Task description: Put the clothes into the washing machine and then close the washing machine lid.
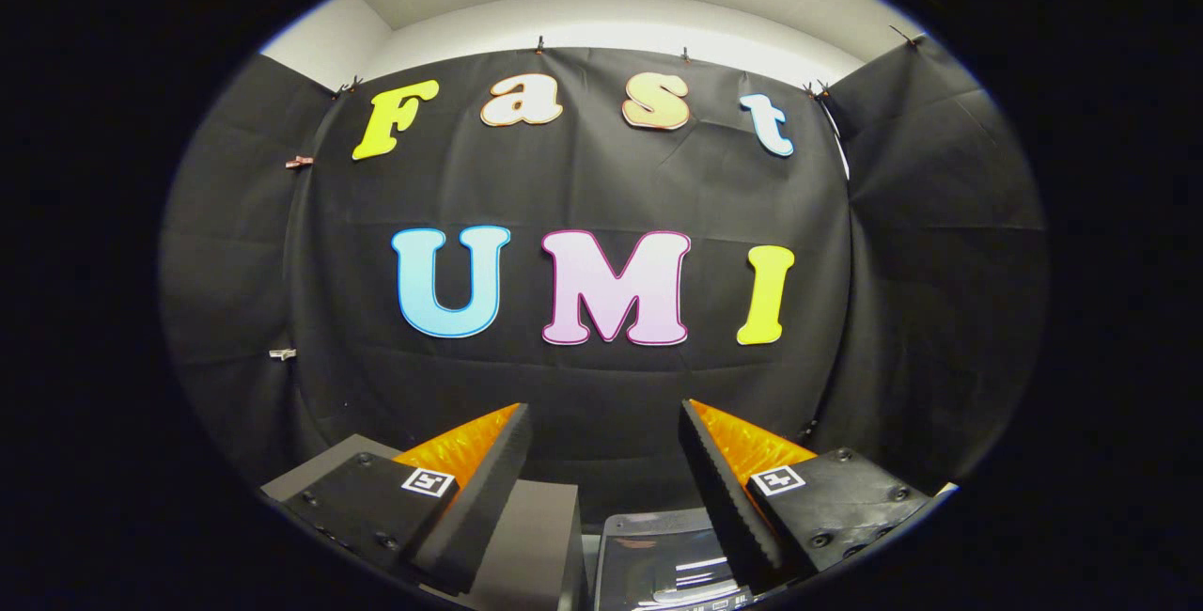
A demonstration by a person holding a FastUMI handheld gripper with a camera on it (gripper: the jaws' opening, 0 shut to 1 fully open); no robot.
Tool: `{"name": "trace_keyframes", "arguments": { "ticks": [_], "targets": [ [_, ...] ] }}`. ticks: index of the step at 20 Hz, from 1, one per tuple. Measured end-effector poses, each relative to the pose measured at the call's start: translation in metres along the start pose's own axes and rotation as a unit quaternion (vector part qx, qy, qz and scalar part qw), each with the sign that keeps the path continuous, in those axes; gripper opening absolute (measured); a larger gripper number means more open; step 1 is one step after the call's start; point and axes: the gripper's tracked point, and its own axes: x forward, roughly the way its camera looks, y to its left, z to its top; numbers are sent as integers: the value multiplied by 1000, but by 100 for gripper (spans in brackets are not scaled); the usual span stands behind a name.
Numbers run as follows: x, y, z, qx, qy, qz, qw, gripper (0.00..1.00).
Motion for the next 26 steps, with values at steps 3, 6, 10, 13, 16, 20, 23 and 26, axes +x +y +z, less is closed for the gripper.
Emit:
{"name": "trace_keyframes", "arguments": {
  "ticks": [3, 6, 10, 13, 16, 20, 23, 26],
  "targets": [
    [1, 2, 0, 2, 0, 3, 1000, 99],
    [-1, 3, -1, 6, 2, 4, 1000, 99],
    [-1, 4, 0, 2, 1, 7, 1000, 99],
    [0, 1, 2, -15, -4, 11, 1000, 99],
    [2, 2, 5, -17, -13, 16, 1000, 99],
    [4, 0, 7, -14, -15, 11, 1000, 99],
    [4, -6, 9, -14, -20, 1, 1000, 99],
    [7, -9, 13, -13, -27, -10, 999, 99]
  ]
}}
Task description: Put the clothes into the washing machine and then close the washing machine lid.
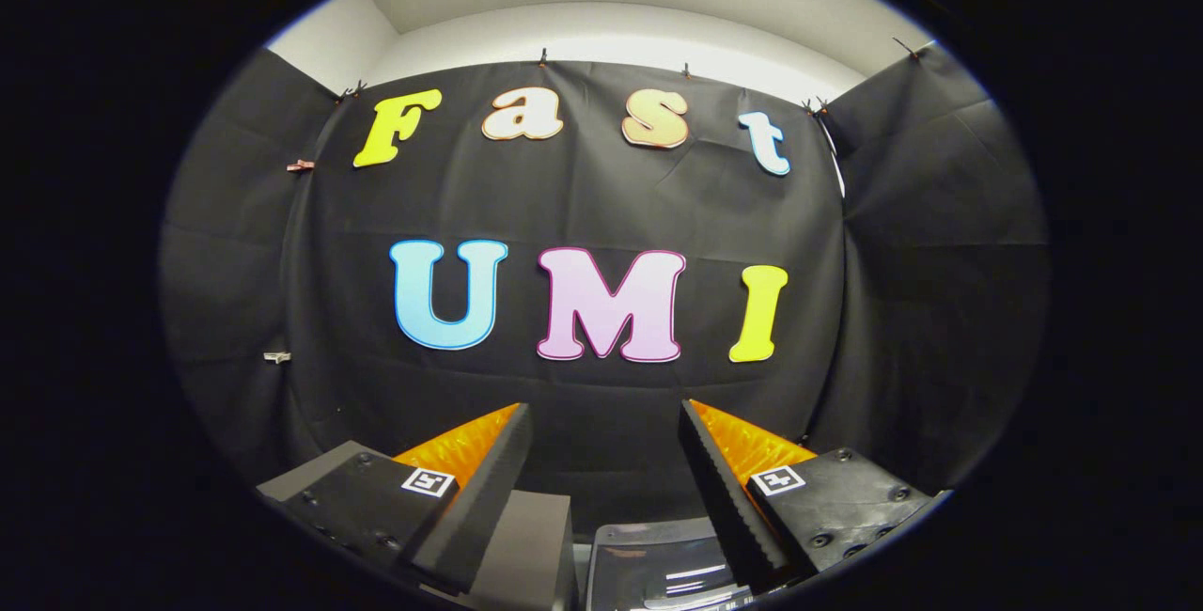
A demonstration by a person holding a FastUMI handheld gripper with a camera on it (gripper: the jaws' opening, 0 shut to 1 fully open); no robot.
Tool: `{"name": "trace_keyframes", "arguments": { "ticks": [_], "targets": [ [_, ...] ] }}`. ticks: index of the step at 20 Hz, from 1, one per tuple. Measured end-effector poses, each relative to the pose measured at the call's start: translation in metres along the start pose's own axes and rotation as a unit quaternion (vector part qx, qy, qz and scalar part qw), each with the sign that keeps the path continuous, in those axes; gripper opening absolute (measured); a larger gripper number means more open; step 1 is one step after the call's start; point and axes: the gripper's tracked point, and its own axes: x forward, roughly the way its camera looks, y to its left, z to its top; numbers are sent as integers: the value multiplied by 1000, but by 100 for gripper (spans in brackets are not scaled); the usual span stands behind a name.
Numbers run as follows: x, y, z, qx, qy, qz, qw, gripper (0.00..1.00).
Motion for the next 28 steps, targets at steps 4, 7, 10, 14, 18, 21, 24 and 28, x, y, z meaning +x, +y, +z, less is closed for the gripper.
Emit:
{"name": "trace_keyframes", "arguments": {
  "ticks": [4, 7, 10, 14, 18, 21, 24, 28],
  "targets": [
    [-2, -4, 3, 1, -2, -5, 1000, 99],
    [1, -5, 4, -2, -7, -6, 1000, 99],
    [1, -2, 5, 4, -10, -2, 1000, 99],
    [0, -5, 5, 0, -8, -5, 1000, 99],
    [4, -5, 4, 1, -11, -8, 1000, 99],
    [-1, -5, 5, -3, -9, -6, 1000, 99],
    [2, -6, 8, -8, -17, -6, 1000, 99],
    [4, -7, 12, -8, -26, -9, 1000, 99]
  ]
}}
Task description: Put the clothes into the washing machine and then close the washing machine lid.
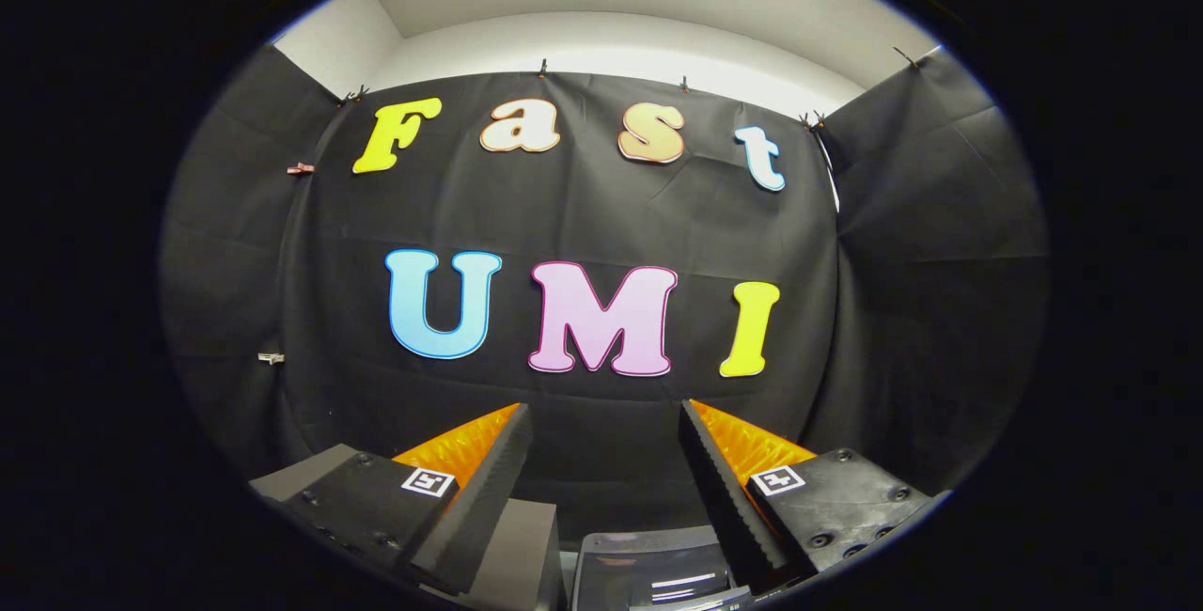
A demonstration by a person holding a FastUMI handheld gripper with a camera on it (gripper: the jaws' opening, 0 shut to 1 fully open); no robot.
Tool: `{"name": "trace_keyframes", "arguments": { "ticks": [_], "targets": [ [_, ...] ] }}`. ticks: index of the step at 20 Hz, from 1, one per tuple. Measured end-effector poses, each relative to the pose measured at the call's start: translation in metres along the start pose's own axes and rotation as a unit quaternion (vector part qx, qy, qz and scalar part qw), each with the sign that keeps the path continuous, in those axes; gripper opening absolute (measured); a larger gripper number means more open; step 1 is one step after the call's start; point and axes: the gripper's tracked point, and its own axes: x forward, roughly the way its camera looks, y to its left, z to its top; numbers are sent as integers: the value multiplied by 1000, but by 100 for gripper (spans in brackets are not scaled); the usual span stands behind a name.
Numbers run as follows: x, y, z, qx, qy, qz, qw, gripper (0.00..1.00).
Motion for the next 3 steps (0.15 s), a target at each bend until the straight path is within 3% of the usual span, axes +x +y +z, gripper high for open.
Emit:
{"name": "trace_keyframes", "arguments": {
  "ticks": [3],
  "targets": [
    [1, 0, 0, -1, -1, -1, 1000, 99]
  ]
}}
